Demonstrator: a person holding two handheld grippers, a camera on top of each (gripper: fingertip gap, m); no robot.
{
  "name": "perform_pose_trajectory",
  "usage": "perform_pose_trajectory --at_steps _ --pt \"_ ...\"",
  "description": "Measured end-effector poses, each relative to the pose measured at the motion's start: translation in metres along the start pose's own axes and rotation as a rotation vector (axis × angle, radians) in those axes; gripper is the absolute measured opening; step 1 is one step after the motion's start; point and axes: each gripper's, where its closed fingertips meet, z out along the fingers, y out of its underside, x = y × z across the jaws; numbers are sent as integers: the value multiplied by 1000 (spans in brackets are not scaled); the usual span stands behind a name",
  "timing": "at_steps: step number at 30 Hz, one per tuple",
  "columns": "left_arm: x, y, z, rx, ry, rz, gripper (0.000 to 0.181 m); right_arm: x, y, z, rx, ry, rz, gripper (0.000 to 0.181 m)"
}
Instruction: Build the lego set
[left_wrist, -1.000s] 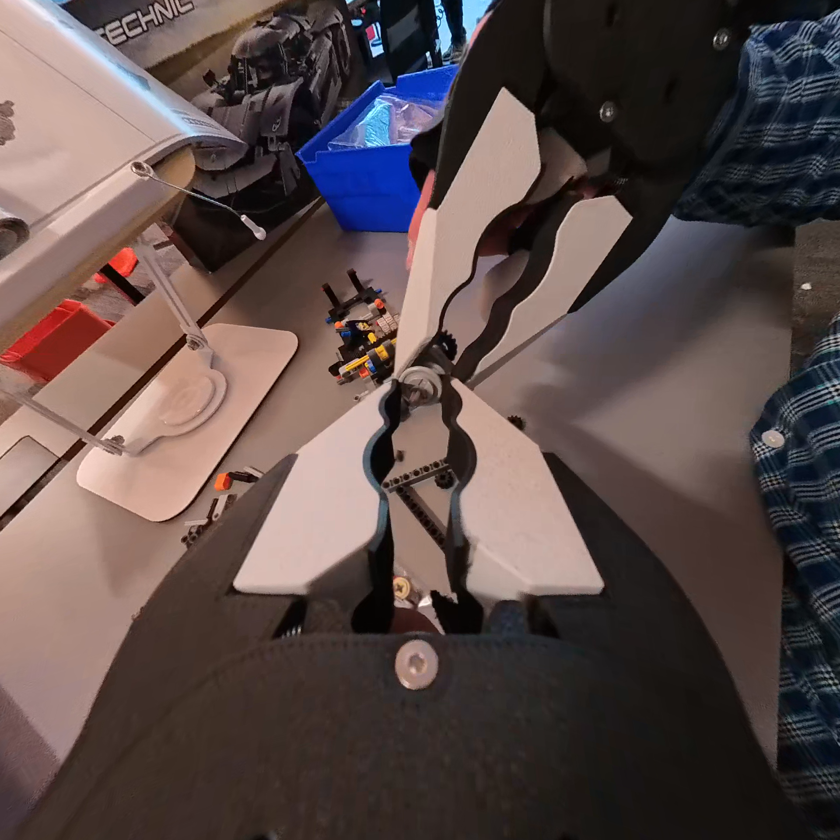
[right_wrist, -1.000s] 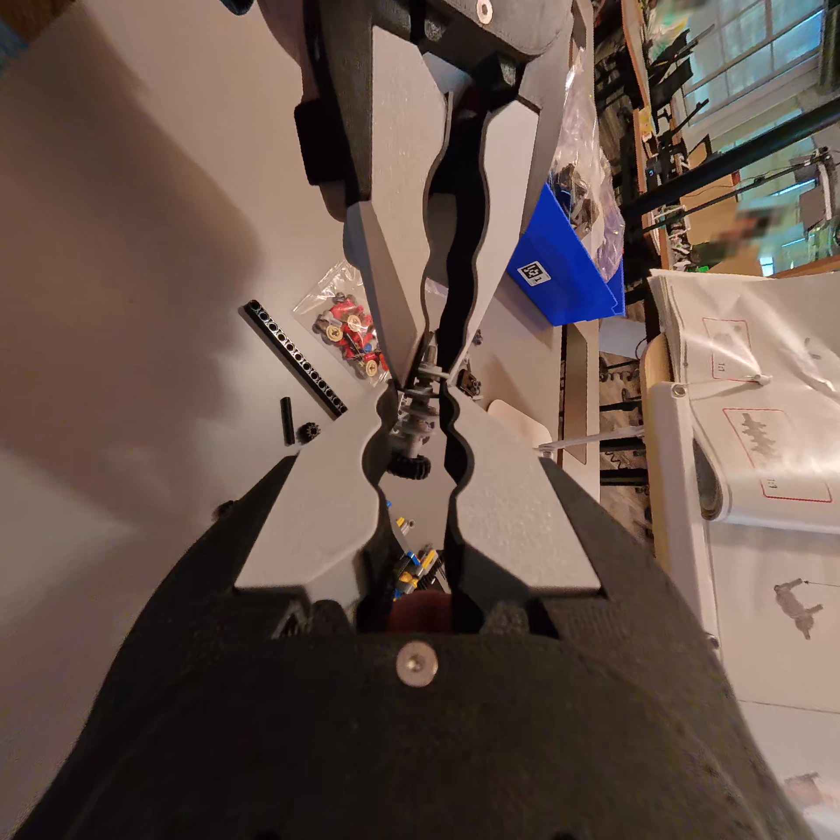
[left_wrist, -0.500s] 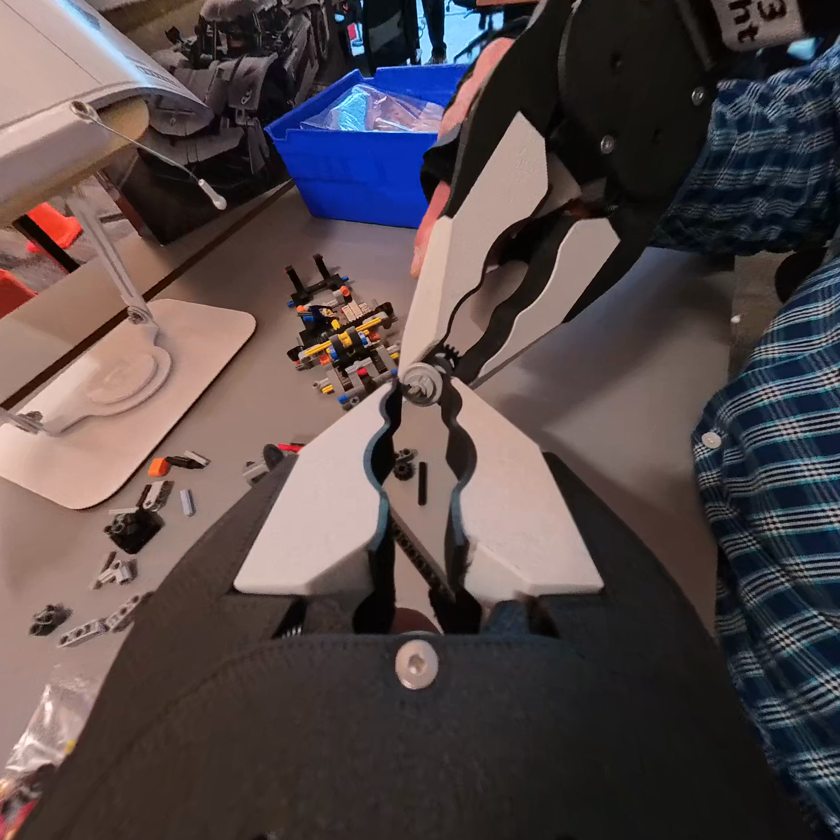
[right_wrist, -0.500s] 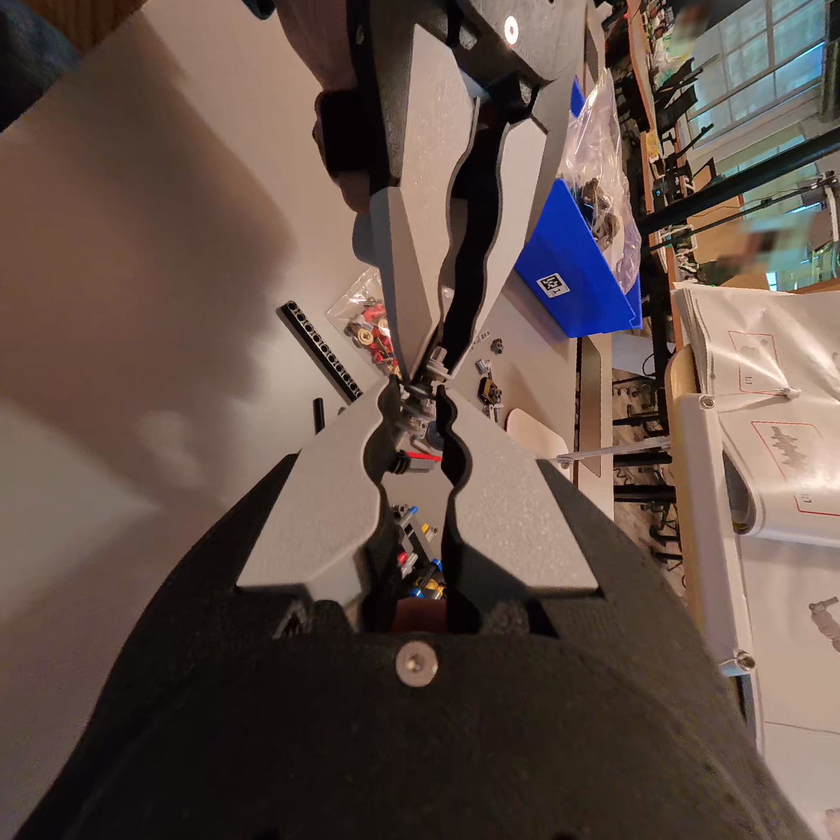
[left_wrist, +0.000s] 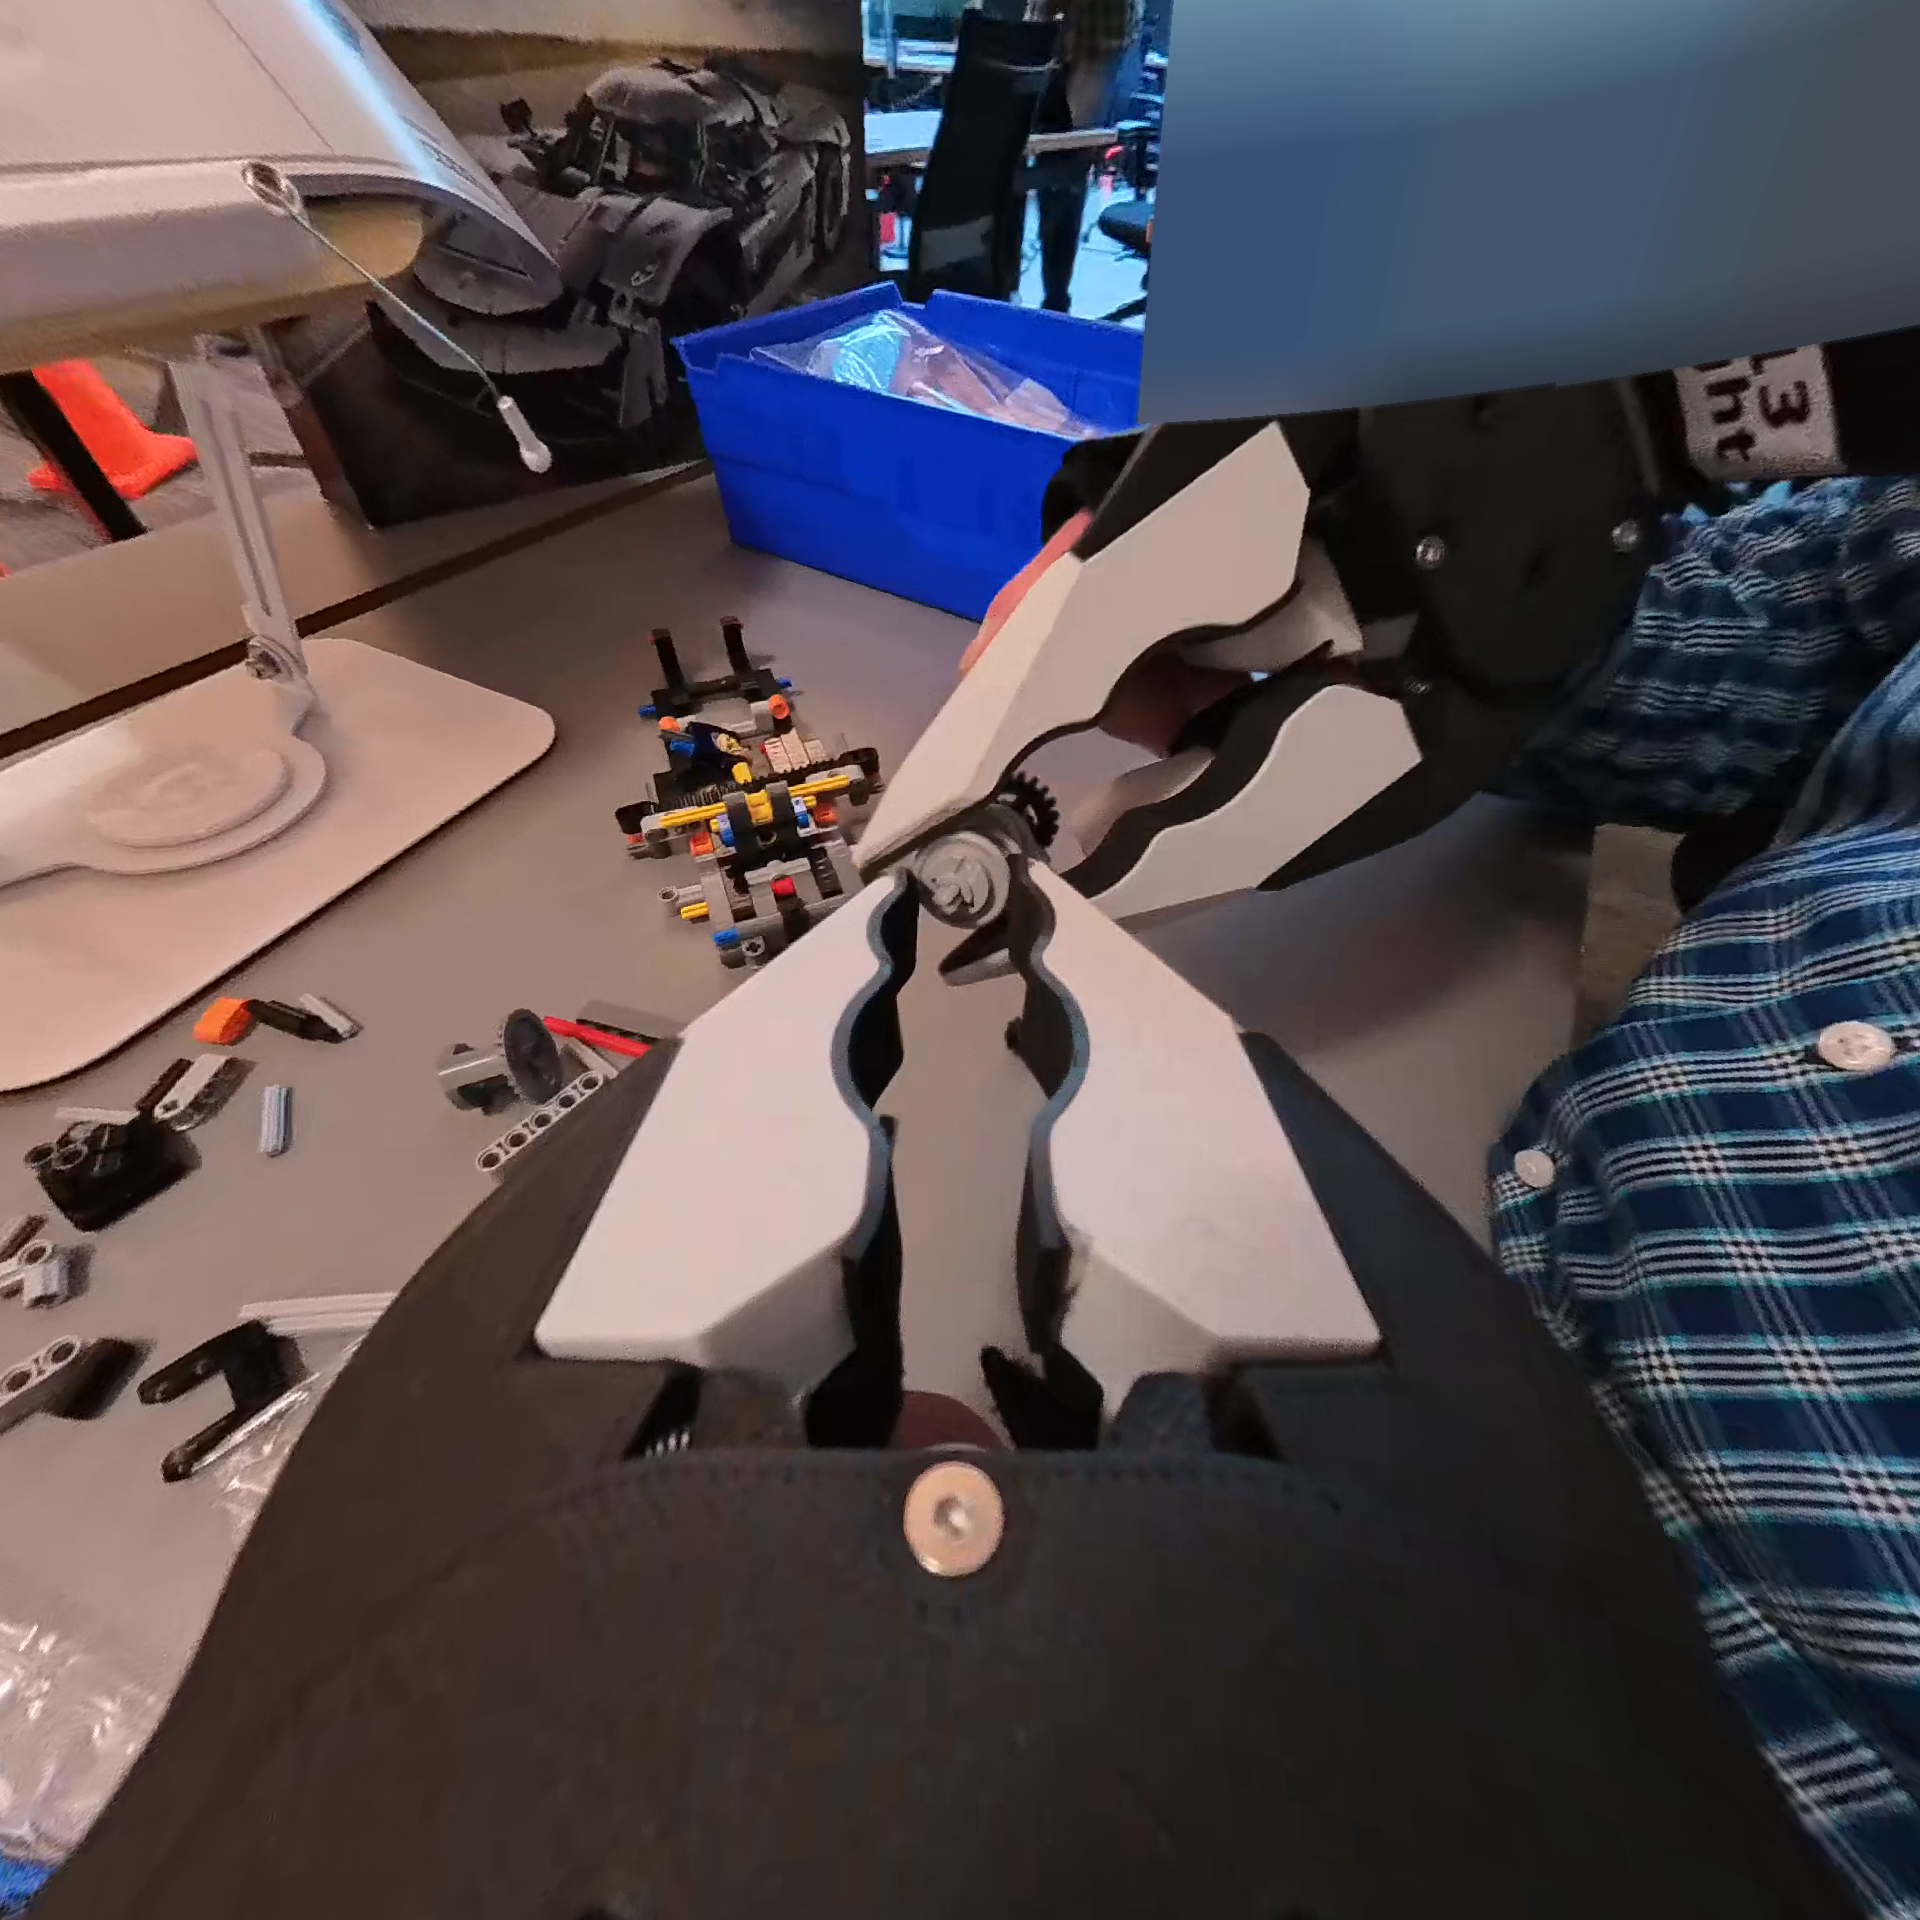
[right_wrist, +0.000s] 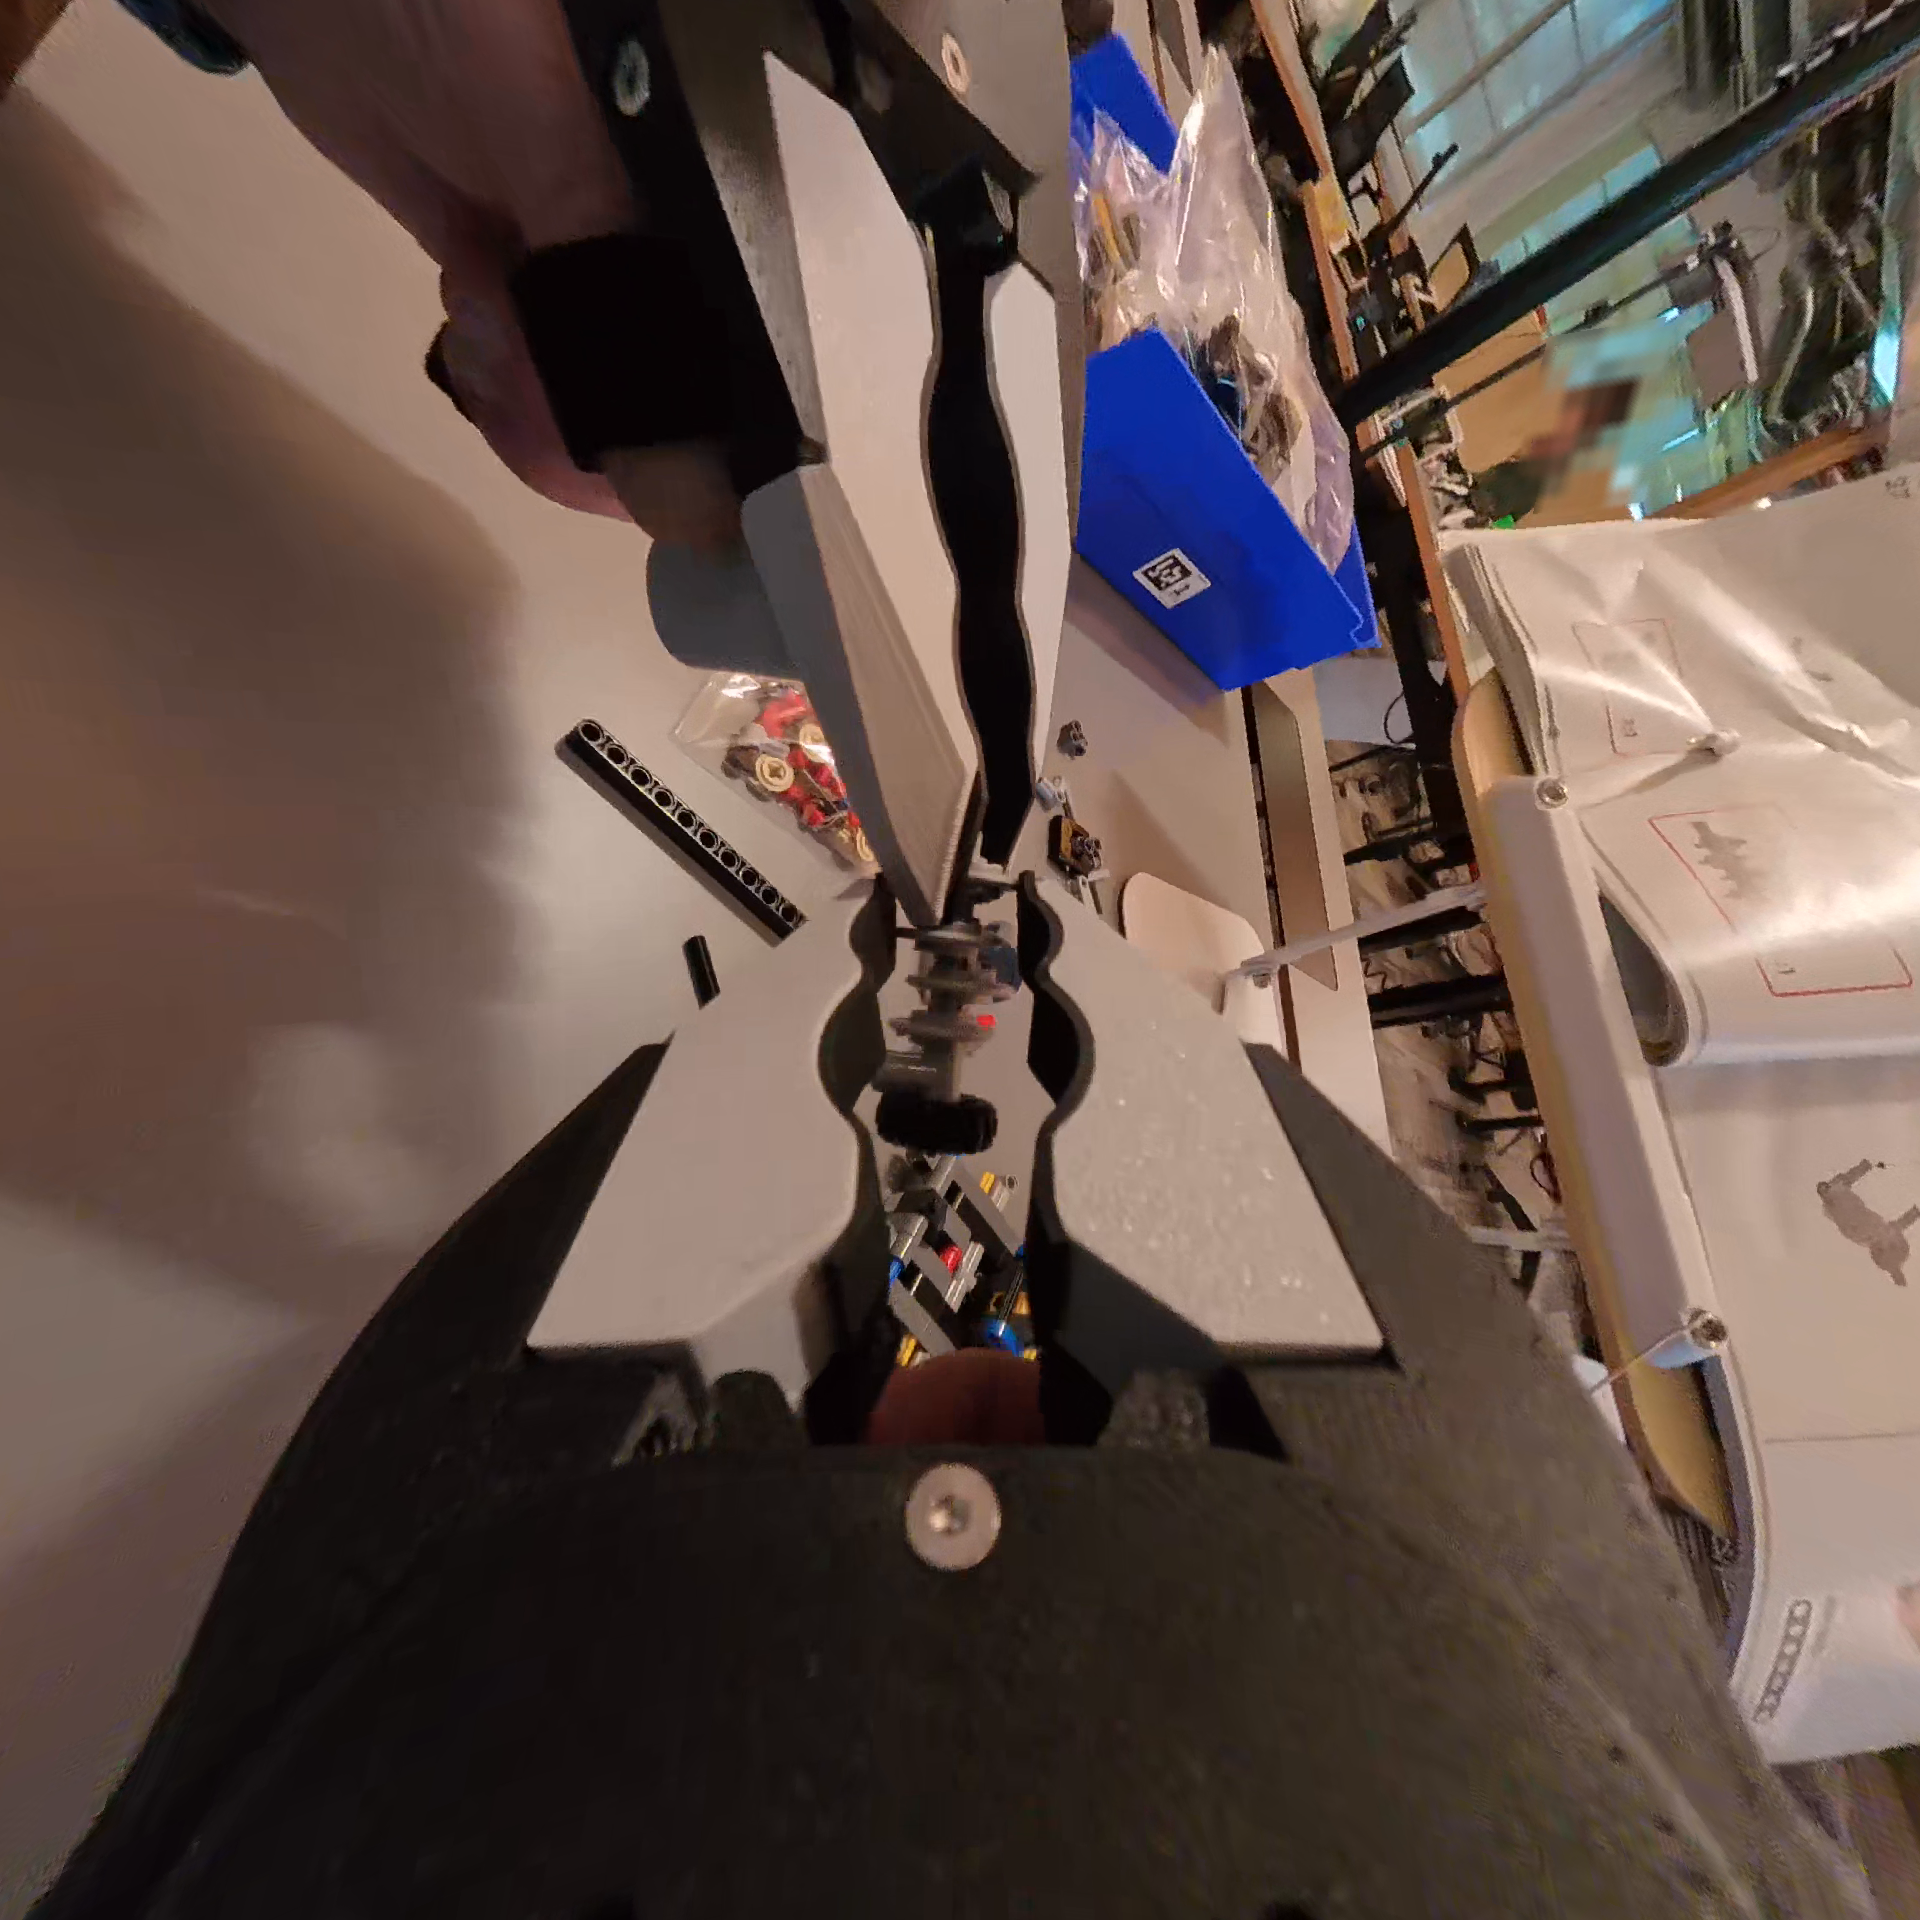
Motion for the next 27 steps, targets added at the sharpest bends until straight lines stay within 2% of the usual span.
perform_pose_trajectory --at_steps 6,12,27 --pt "-5 0 0 28 -76 -14 15 3 4 3 -45 61 33 18" --pt "-6 8 -2 20 -136 0 15 -4 6 7 -58 46 3 16" --pt "1 17 -10 -1 -103 -16 14 -18 0 7 19 -35 0 16"
